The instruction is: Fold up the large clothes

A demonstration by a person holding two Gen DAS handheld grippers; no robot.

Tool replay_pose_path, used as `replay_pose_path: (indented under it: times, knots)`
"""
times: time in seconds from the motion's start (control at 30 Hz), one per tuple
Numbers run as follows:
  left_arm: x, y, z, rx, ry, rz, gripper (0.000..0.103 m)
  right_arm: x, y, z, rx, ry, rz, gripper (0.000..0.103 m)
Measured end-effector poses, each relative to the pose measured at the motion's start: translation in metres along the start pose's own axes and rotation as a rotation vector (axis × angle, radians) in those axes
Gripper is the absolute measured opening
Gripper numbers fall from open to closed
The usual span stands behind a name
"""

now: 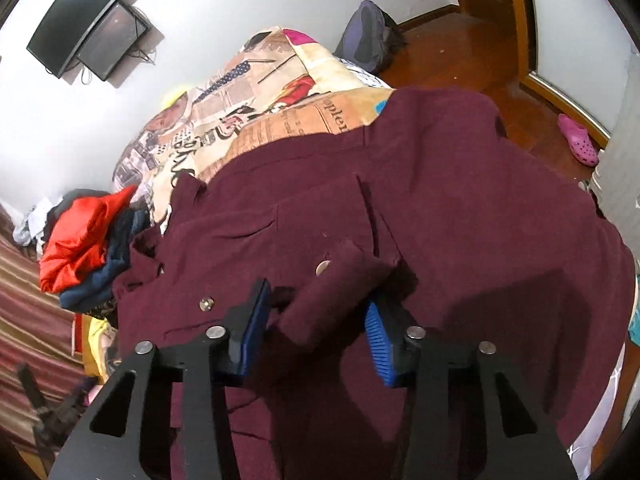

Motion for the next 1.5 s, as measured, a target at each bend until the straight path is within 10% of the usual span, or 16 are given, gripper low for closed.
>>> replay_pose_path:
  times: [0.07,0.33,0.67,0.97,1.27,1.5]
  knots:
    - [0.007,0.008,-0.009,-0.016,0.010,0.001,0.089,-0.004,-0.007,0.008,0.026,-0.026,-0.005,0.013]
    - [0.033,0.020,-0.031,-0.032,0.024,-0.017,0.089,-0.024,-0.061,0.041,0.189,-0.192,-0.075,0.008]
    - [0.035,0.017,-0.032,-0.026,0.005,-0.002,0.089,0.021,-0.016,-0.002,0.033,-0.133,-0.121,0.009]
    - [0.066,-0.001,-0.014,0.017,0.077,-0.010,0.089,0.032,-0.036,-0.008,-0.022,-0.214,-0.176,0.040]
    - [0.133,-0.027,0.017,0.098,0.138,-0.064,0.089,0.075,-0.108,0.012,0.160,-0.144,-0.280,0.064]
    - [0.194,-0.038,0.027,0.135,0.189,-0.133,0.089,0.133,-0.122,0.003,0.186,0.027,-0.307,0.065]
Point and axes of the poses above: each gripper's, at about its wrist camera, not at the fingertips, and y roughly the way its jaws point, x to its right, z to its top, the point moved 10 cm from there along y, roughly the way its jaws point, and after that the axes turned 13 degrees about -y, right-handed, at the moved point
